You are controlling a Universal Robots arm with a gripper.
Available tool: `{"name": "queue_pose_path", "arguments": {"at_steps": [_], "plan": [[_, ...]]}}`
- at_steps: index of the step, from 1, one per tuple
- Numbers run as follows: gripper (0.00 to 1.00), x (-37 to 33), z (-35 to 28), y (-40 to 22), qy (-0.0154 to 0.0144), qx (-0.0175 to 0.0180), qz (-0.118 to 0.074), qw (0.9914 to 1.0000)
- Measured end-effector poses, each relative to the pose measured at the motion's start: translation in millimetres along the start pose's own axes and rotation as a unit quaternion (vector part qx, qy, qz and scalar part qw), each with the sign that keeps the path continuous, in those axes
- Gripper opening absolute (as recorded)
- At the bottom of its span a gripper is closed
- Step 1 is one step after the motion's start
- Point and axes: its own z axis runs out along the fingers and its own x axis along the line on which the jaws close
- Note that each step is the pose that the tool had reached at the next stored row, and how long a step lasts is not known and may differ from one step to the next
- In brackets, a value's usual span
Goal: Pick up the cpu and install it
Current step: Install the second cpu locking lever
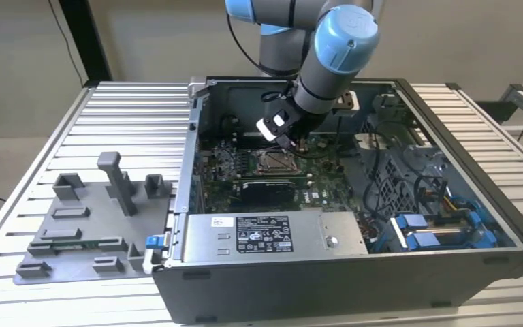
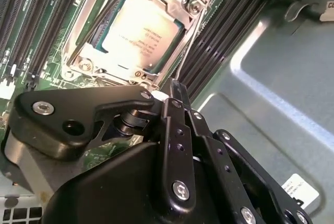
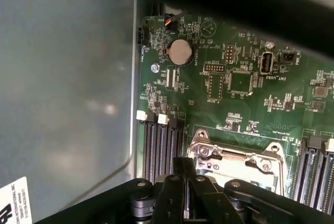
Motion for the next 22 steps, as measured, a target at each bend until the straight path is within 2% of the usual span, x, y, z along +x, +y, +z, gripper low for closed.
{"name": "queue_pose_path", "arguments": {"at_steps": [2, 3, 8, 15, 17, 20, 22], "plan": [[0.00, -0.2, 0.2, 1.0, 0.0000, 0.0000, 0.000, 1.00000], [0.00, 0.0, -0.4, 0.9, 0.0009, 0.0000, 0.000, 1.00000], [0.00, 4.0, -8.8, -4.1, 0.0147, -0.0007, -0.001, 0.99989], [0.00, 9.2, -18.8, -17.9, 0.0322, -0.0007, -0.003, 0.99948], [0.00, 10.4, -20.5, -24.5, 0.0381, -0.0004, -0.003, 0.99927], [0.00, 12.1, -22.4, -37.9, 0.0497, -0.0006, -0.004, 0.99875], [0.00, 12.5, -22.1, -47.3, 0.0545, -0.0009, -0.005, 0.99850]]}}
